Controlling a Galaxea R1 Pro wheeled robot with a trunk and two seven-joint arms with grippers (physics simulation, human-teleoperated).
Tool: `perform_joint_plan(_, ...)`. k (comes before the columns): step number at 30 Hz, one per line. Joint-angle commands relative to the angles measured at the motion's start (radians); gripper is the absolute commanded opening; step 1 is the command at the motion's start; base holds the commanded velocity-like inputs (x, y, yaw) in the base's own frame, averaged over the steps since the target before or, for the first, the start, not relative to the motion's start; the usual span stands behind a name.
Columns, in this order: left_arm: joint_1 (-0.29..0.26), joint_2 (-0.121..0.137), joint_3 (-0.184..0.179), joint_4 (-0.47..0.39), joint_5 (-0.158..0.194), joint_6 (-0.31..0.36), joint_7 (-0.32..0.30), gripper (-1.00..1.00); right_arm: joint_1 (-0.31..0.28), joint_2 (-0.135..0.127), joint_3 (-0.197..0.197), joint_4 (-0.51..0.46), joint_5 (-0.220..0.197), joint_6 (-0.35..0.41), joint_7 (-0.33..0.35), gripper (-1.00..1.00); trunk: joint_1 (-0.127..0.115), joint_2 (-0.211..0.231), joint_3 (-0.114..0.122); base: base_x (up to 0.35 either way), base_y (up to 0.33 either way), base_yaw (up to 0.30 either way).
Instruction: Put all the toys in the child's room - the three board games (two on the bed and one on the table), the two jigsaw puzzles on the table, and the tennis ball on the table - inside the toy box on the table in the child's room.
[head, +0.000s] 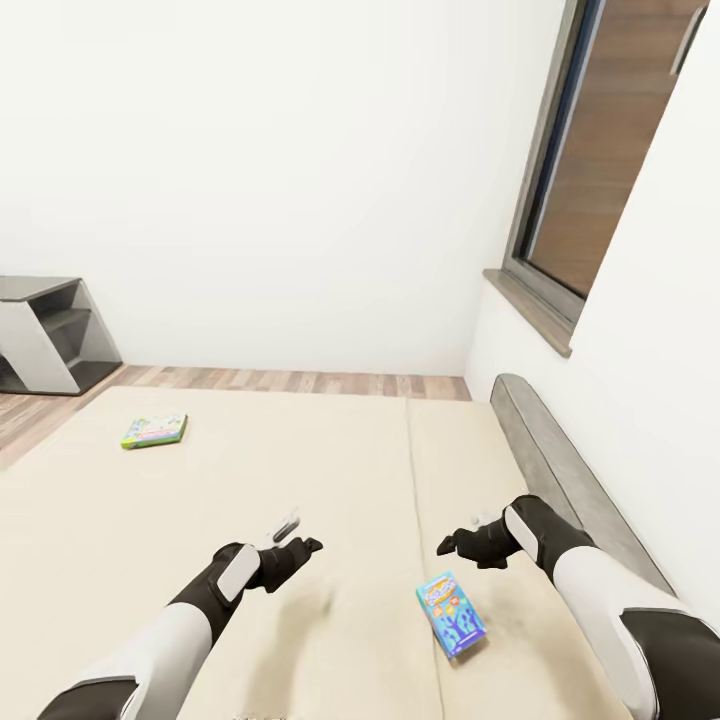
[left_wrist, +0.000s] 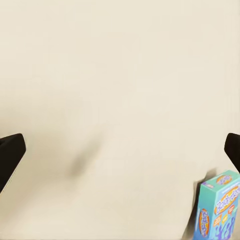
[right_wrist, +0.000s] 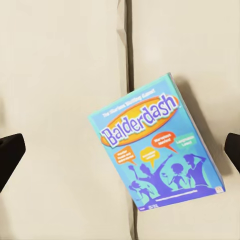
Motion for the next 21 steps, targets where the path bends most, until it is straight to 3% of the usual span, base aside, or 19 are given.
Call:
perform_joint_plan(1, 0.000, -0.001, 0.008, -0.001, -0.002, 0.006, -0.002, 1.00, 0.000, -0.001, 0.001, -0.001, -0.007, 0.005, -0.002, 1.00, 0.000, -0.001, -0.003, 0.000, 0.000, 0.088)
perform_joint_plan(21, 0.001, -0.003, 0.007, -0.002, 0.003, 0.008, -0.006, 1.00, 0.001, -0.013, -0.001, -0.004, -0.012, 0.005, -0.055, 1.00, 0.000, -0.001, -0.032, 0.000, 0.000, 0.080)
